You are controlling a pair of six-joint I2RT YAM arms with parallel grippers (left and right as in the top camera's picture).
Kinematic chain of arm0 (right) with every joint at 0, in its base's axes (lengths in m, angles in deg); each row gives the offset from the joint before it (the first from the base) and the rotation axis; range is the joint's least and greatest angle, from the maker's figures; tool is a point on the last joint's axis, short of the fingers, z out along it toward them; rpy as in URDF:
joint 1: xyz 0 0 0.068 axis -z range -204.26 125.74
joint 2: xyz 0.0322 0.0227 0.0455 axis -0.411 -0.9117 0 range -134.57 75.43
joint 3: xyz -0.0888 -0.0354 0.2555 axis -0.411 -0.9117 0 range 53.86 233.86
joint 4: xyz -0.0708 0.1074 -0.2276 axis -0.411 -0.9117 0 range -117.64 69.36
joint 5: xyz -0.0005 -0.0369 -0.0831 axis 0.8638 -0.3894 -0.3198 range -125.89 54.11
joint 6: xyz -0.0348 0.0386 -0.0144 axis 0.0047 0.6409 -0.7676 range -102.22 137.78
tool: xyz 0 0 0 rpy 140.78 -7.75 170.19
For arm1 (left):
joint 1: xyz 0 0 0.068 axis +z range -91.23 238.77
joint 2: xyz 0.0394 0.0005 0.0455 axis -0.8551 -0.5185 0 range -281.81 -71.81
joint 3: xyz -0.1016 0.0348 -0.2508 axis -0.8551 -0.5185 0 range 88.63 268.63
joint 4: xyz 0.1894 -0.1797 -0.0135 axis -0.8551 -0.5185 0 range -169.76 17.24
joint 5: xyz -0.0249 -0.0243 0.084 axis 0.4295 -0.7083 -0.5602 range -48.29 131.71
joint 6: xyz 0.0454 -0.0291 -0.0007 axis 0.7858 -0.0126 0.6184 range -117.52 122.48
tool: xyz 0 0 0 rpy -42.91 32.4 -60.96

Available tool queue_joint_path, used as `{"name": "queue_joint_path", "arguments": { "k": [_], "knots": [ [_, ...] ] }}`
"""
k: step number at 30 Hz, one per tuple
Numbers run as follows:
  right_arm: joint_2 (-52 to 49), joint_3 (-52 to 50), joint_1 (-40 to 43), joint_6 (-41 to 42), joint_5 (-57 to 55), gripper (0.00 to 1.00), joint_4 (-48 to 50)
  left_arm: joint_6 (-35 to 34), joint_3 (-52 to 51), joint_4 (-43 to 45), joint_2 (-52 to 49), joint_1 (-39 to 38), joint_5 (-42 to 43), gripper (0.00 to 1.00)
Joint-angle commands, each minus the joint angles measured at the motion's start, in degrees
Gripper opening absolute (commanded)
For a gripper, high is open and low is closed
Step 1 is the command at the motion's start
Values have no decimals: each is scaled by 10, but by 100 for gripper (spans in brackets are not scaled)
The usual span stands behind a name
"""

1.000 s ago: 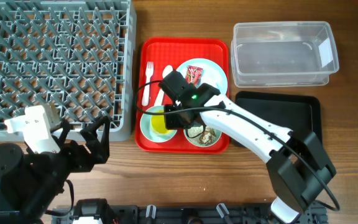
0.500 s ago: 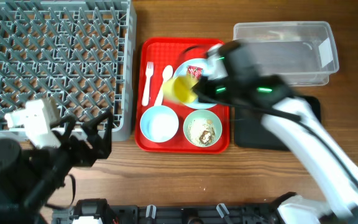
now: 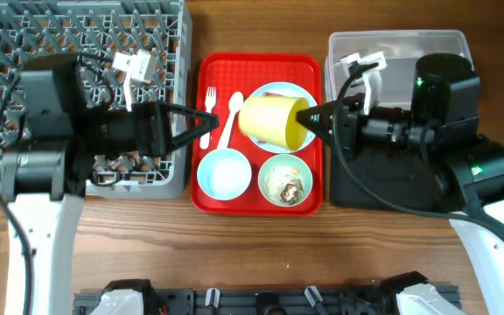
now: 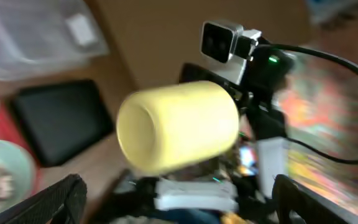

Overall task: Sort waste into correct bins and load items into the dishwasher rack
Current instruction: 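Lift the yellow cup and hand it to the left gripper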

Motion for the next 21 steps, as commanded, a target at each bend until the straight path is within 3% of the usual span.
{"name": "queue_joint_path", "arguments": {
  "k": [1,5,9,17,21],
  "knots": [
    [-2,7,1,-36,185,4,51,-1,5,2,0,-7,104,98],
    [-6,7,1,-12,237,4,113,-1,5,2,19,-17,104,97],
    [-11,7,-7,-3,236,5,126,-1,5,2,40,-20,103,93],
    [-51,7,-76,41,223,4,181,-1,5,2,80,-20,103,98],
    [-70,7,-99,76,223,4,236,-1,5,2,93,-20,103,95]
  ]
}}
